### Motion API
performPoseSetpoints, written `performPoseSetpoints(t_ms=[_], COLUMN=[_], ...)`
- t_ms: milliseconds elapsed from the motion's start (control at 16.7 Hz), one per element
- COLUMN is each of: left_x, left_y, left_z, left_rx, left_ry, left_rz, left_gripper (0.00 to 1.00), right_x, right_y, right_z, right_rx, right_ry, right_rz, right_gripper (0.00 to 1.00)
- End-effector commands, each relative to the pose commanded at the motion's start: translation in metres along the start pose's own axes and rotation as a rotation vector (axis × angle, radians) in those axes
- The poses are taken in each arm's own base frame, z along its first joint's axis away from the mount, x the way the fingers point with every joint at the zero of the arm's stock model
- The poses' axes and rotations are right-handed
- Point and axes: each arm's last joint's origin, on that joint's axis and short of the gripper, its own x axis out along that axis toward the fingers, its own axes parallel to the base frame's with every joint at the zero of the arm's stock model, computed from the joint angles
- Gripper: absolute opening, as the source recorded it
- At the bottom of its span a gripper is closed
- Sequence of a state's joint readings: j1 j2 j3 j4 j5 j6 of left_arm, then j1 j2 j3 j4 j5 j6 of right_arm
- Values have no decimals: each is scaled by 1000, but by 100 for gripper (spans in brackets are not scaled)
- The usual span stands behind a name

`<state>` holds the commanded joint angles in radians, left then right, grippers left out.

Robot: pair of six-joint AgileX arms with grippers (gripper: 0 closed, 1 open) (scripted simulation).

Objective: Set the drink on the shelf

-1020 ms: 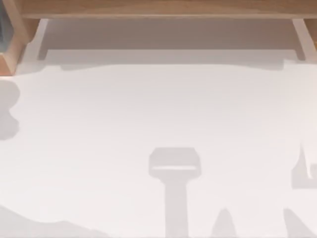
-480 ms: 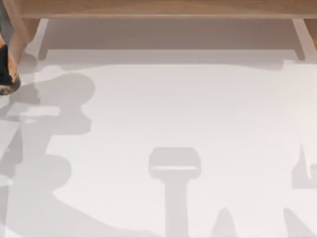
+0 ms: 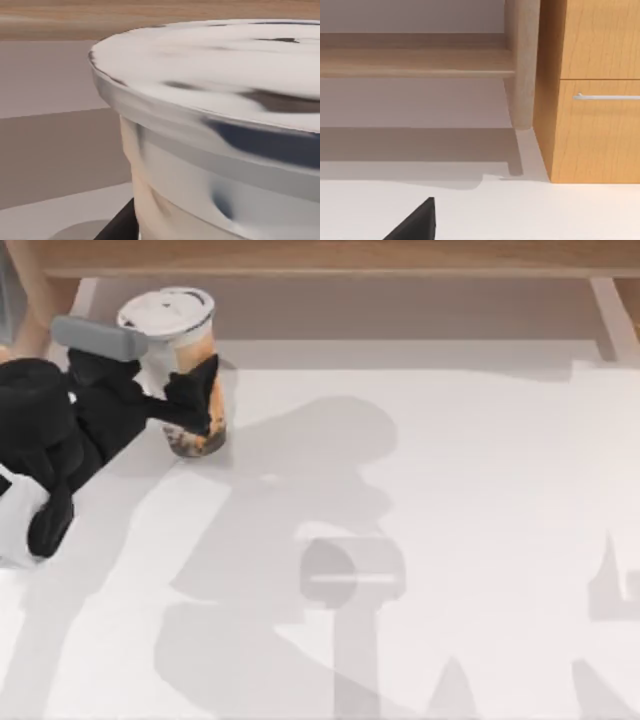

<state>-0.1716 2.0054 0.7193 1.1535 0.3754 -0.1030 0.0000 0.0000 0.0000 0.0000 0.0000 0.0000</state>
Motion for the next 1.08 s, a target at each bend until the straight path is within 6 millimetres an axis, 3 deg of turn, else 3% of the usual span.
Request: performPoseSetpoints(t_ms=[180,360,720,840,1080], left_x=[19,35,60,69,81], left_y=[-42,-71,-99,-106,-108], left_z=[2,7,25,50,133], left_rx=[14,41,104,123,126], left_ry=[47,91,172,128,-90], left_rz=[-50,-36,136,208,368], left_gripper=[0,0,0,0,0], right_x=[0,0,0,0,0], right_y=[0,0,0,0,0], right_z=[0,0,0,0,0], right_rx=[0,0,0,0,0], right_ry=[0,0,0,0,0], right_rz=[0,0,0,0,0], right_gripper=[100,100,100,100,100])
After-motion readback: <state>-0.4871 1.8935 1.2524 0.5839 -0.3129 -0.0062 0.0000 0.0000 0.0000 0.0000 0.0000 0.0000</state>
